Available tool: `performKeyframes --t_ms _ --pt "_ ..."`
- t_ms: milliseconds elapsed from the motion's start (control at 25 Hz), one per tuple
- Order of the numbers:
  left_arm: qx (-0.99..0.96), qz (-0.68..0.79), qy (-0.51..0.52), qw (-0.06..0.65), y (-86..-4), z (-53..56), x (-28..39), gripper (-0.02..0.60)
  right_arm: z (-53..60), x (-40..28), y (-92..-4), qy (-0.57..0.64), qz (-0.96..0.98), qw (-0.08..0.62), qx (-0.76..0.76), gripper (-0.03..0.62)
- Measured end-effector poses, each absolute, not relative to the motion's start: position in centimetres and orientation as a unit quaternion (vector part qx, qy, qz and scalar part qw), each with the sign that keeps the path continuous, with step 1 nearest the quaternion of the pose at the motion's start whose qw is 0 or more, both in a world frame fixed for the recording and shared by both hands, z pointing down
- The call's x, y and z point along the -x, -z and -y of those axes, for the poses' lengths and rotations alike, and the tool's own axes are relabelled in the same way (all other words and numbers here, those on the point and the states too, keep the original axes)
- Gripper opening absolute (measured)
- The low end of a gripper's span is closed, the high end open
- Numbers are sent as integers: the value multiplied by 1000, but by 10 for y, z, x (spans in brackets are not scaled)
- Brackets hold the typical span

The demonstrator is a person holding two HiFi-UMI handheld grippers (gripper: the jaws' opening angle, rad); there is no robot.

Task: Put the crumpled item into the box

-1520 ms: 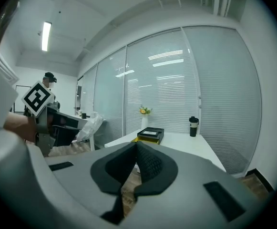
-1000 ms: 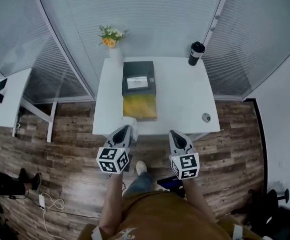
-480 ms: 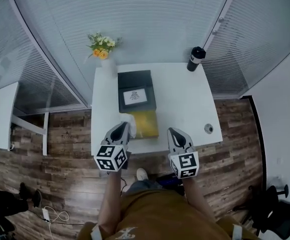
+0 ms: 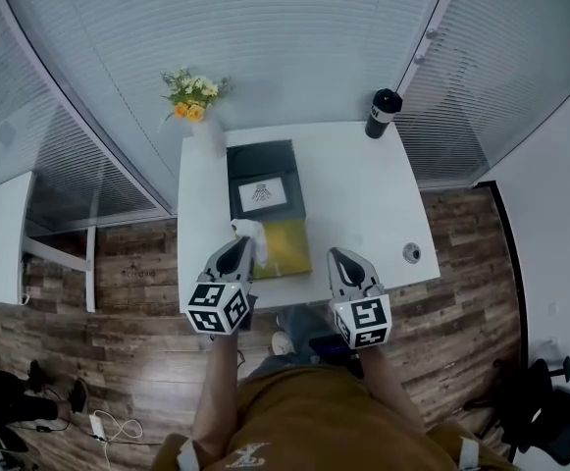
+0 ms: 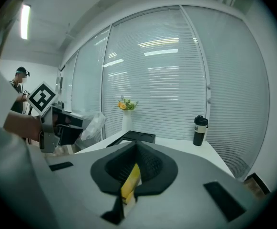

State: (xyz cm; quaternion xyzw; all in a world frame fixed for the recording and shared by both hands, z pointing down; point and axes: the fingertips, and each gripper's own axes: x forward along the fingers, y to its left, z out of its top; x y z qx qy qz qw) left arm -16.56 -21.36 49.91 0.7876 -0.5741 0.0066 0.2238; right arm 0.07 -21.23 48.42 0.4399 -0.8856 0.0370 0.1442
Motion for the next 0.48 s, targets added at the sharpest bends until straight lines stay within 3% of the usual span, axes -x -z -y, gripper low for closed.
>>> performKeyframes --t_ms 480 --pt "-790 575 -21 215 -496 228 166 29 231 5 -486 -37 890 140 -432 12"
